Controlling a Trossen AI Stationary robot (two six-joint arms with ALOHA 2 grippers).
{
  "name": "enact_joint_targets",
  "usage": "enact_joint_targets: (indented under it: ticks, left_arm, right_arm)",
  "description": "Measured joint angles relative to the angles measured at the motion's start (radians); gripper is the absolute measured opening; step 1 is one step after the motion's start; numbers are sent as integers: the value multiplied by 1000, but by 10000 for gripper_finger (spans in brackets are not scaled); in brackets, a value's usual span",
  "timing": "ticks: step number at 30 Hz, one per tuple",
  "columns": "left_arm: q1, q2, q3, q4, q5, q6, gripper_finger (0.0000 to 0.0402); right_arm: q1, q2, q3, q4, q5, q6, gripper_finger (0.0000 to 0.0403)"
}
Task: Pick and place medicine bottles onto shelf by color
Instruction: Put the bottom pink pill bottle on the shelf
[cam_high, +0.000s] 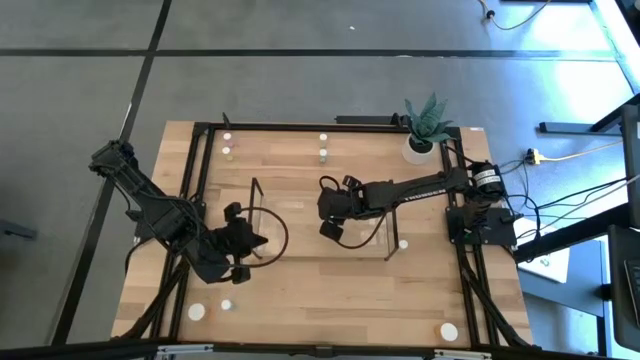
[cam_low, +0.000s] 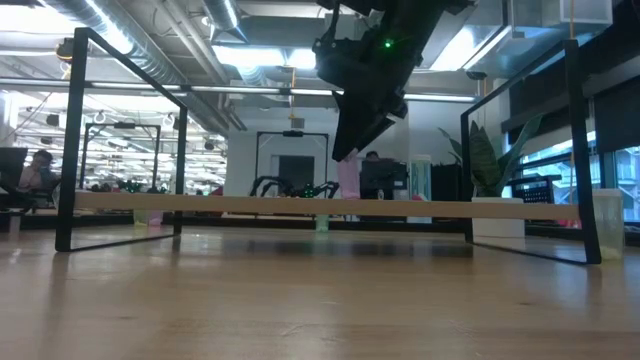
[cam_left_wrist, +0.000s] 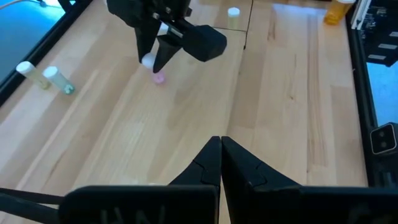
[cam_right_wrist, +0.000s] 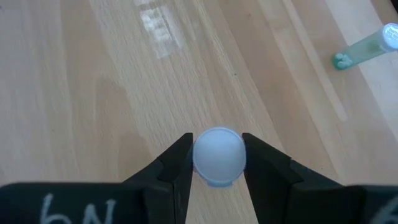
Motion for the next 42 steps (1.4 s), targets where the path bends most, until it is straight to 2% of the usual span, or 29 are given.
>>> enact_joint_targets:
  ticks: [33,42]
  left_arm:
    - [0,0,0,0,2,0,0]
    - [0,0,0,0,3,0,0]
  right_arm:
    - [0,0,0,-11,7,2,127]
    - [-16,0,0,-11,-20,18,131]
